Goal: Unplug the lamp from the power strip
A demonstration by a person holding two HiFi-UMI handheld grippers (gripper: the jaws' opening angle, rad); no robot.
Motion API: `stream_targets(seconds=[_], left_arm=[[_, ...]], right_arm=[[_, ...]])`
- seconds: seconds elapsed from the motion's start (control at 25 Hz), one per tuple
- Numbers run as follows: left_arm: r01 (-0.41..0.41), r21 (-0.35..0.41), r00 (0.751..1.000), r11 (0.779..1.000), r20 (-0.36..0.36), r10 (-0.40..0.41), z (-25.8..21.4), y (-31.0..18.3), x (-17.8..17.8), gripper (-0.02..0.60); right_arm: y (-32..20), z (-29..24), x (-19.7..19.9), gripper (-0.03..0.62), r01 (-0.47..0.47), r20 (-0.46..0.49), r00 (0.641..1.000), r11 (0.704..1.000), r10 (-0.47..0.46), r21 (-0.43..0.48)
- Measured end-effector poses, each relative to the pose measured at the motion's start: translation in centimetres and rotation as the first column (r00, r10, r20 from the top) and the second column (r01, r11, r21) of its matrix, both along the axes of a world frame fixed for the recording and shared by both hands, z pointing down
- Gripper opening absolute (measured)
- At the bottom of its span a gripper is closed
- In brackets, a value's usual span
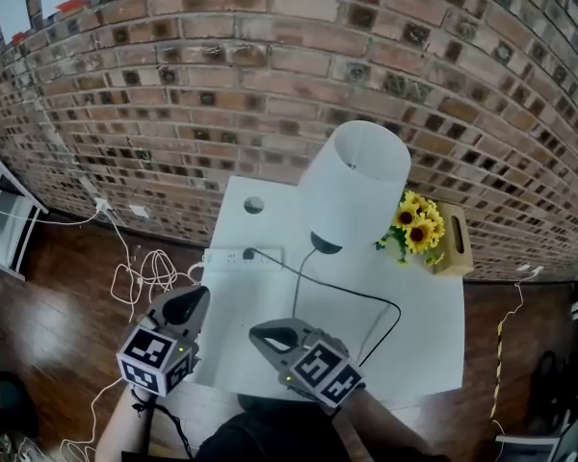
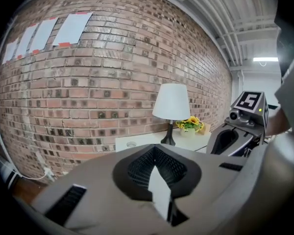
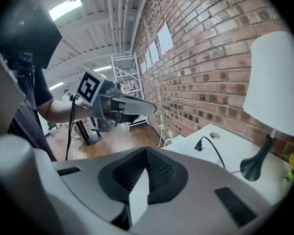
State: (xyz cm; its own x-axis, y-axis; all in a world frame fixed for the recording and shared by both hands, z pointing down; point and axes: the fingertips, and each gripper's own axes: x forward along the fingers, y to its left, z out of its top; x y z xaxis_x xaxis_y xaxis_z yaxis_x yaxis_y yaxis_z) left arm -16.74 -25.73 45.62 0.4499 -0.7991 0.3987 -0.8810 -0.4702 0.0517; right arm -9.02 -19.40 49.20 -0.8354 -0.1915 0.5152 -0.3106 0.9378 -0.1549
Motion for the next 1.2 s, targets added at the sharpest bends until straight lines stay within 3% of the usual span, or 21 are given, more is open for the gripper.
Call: stream_targets(seconds=[0.36,0.52,0.64,0.72,0.84,0.92,1.2], left_arm=[[-0.056,-0.092,0.997,0.994,0.040,0.060,4.3,-7.2,1.5,0.011],[-0.121,-0.173,0.991,0.977,0.027,0.128,7.3,-8.9,2.9,0.011],[-0.138,-0.186,0.979,0.973,0.120,0.162,9.3,-10.2,3.3,0.011],[-0.124,-0.195,0.980,0.973,0.127,0.151,10.3,-11.1,3.4,0.012],[-0.116,-0.262,0.987,0.958,0.078,0.141,12.5,-11.5,3.9,0.127],[-0.118,-0.276,0.987,0.954,0.071,0.143,13.3,-11.8,4.1,0.155],[-0.177,-0.254,0.959,0.951,0.174,0.225,14.8,-13.5,5.4,0.175]], right_arm=[[-6.7,3.2,-1.5,-0.003,0.013,-0.058,0.998,1.000,-0.013,0.002],[-8.1,6.2,-1.6,-0.003,0.036,-0.113,0.993,0.999,-0.039,-0.023],[-8.4,8.2,-2.3,-0.003,0.070,-0.129,0.989,0.995,-0.078,-0.067],[-9.1,9.3,-2.3,-0.003,0.068,-0.156,0.985,0.996,-0.077,-0.063],[-10.4,10.4,-1.7,-0.003,0.029,-0.172,0.984,0.998,-0.040,-0.064],[-11.3,10.8,-1.3,-0.003,0.006,-0.182,0.983,0.998,-0.017,-0.058],[-13.6,12.3,-0.2,-0.003,-0.033,-0.231,0.973,0.999,0.026,-0.024]])
